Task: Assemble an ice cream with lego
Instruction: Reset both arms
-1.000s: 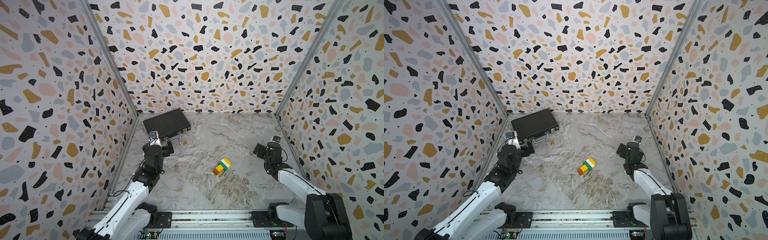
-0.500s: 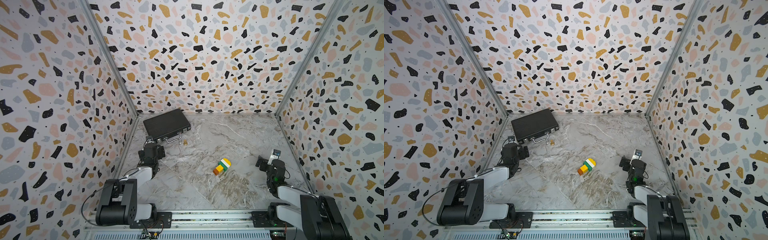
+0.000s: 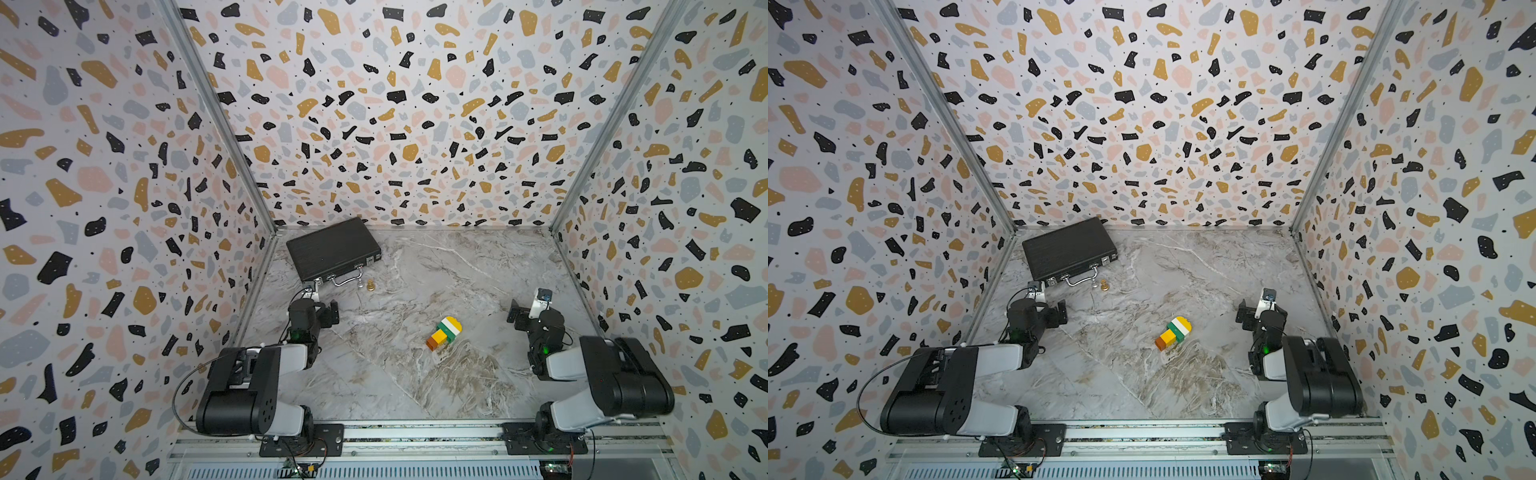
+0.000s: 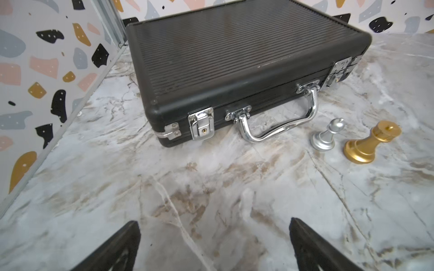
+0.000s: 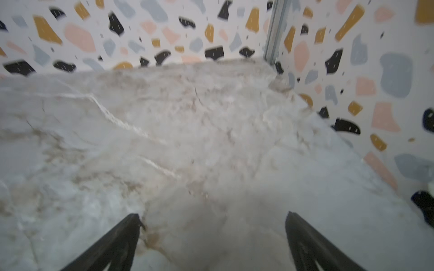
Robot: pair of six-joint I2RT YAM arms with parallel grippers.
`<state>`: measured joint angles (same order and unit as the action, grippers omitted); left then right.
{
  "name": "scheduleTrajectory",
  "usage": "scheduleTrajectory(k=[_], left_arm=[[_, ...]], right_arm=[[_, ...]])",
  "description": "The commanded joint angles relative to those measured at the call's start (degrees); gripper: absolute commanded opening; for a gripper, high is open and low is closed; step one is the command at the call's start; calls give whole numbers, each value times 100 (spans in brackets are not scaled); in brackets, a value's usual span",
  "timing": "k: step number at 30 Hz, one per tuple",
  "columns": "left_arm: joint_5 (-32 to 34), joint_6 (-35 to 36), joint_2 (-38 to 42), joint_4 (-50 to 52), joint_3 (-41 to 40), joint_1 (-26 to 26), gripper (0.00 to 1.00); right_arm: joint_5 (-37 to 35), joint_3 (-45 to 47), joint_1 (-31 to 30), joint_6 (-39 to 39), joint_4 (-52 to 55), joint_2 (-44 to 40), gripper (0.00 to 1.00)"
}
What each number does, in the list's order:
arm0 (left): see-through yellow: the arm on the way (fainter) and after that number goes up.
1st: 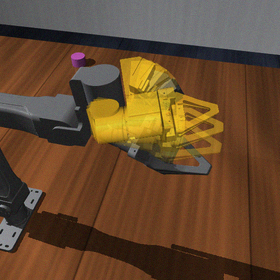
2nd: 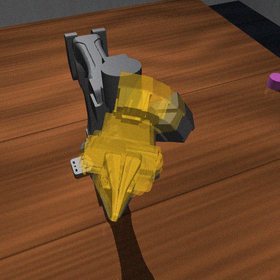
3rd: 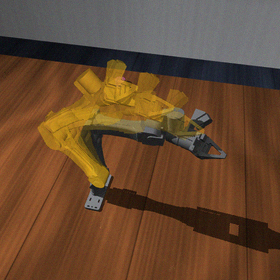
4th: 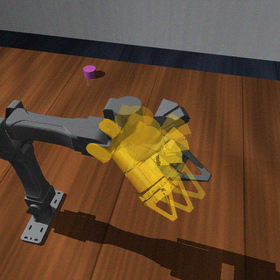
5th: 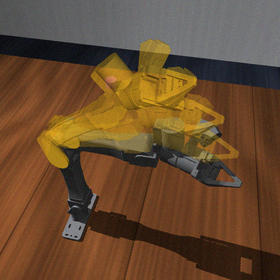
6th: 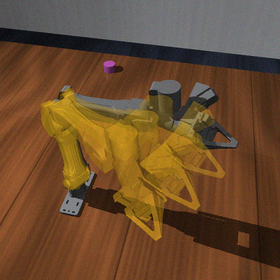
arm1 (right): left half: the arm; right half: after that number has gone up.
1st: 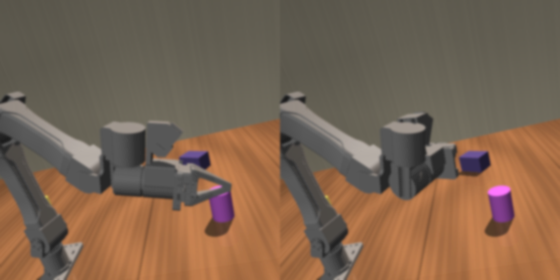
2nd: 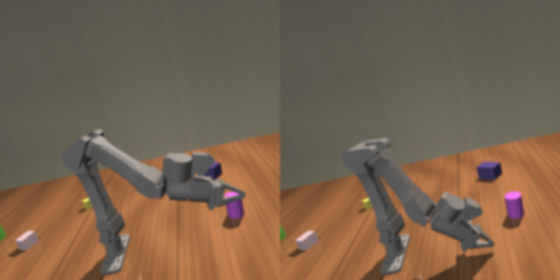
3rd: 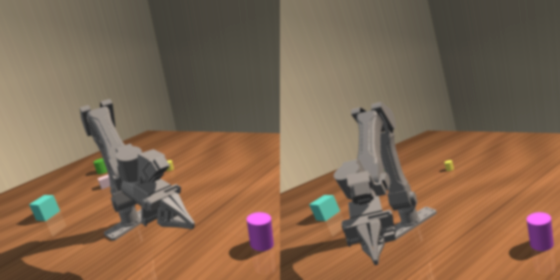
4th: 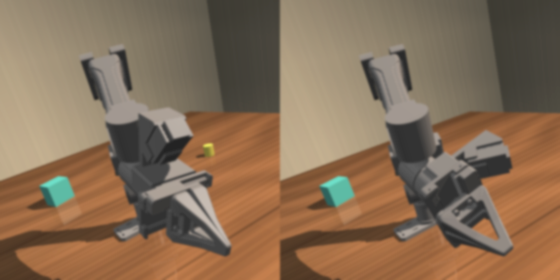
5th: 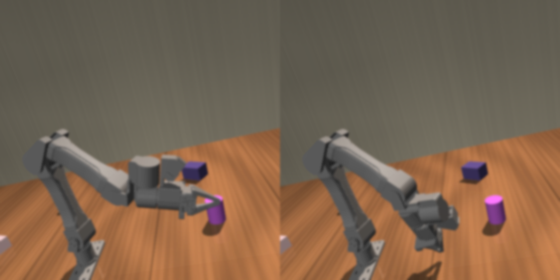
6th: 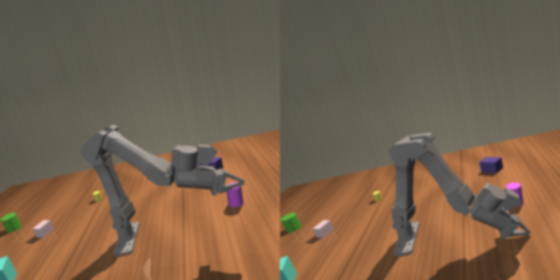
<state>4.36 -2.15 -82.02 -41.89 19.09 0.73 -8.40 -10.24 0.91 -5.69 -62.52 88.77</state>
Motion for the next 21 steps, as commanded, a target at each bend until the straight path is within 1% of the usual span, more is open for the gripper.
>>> scheduleTrajectory(k=[1,2,4,5,6,7,8,9,10,12,15,16,21], left_arm=[[-120,113,32,-528,11,23,99],[-115,110,73,-460,16,23,99],[-120,111,75,-455,10,23,99],[-122,114,59,-513,-1,23,99],[-122,107,43,-554,-10,23,99],[-120,108,50,-551,-11,23,99],[-120,109,51,-536,-11,19,100],[-121,105,51,-539,-11,23,100],[-120,110,50,-540,-11,23,99],[-120,107,50,-540,-10,23,99],[-122,110,50,-540,-11,19,99],[-136,119,40,-523,2,23,99],[-155,110,-38,-515,53,9,100]], right_arm=[[-242,-358,30,2,389,-408,100],[-28,-586,31,133,248,-78,100],[71,-1131,17,174,1760,-338,100],[111,-946,23,208,914,-91,100],[92,-949,8,197,1079,-181,100],[75,-1058,14,179,1579,-339,100],[102,-937,11,211,1012,-162,100],[128,-887,14,211,927,-167,100],[138,-982,10,197,1413,-327,100],[191,-1009,7,242,1191,-200,100],[451,-993,4,327,1153,-183,100],[453,-1047,6,329,1325,-203,100],[458,-1016,0,323,1244,-201,100]])
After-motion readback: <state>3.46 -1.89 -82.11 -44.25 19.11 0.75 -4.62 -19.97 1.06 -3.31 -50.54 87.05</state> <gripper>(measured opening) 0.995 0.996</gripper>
